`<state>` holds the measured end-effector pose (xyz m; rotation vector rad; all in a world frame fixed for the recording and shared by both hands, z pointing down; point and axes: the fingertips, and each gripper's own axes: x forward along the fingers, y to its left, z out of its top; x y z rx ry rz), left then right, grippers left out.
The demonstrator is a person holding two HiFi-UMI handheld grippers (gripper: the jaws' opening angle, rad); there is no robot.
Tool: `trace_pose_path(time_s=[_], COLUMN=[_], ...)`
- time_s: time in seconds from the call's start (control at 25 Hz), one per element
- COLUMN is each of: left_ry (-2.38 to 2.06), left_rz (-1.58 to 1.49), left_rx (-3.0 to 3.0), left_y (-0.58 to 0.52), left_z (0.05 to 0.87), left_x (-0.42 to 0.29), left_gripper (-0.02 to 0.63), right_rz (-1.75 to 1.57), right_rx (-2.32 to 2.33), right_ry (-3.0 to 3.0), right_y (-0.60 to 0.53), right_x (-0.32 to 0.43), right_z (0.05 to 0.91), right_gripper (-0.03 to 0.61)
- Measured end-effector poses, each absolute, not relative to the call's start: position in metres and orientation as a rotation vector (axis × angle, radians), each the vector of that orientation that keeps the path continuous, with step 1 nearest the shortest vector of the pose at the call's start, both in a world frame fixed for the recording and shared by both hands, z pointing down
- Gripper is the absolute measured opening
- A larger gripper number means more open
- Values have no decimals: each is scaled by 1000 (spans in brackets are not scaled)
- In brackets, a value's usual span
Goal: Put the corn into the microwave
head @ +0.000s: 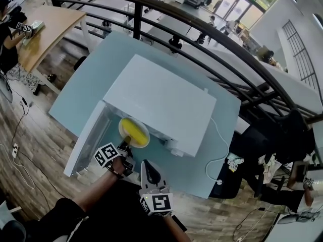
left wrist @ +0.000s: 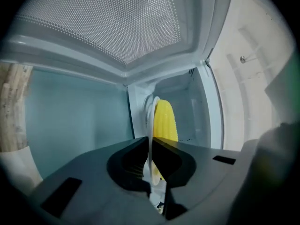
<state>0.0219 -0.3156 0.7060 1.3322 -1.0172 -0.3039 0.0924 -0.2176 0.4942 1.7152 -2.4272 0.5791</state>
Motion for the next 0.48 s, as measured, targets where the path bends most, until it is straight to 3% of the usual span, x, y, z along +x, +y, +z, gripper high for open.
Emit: trace_pose_path(time_s=[0.48], left_ry=[-1068], left_rz=[-340], left_rx=[1240], left_y=[-344], left_z=[727], left_x=[33], left_gripper=[21], right_rz=[594], right_rx=[1731], right_ry=[-2389], right_y=[-222], right_x=[108], right_z=[506], right_gripper=[9])
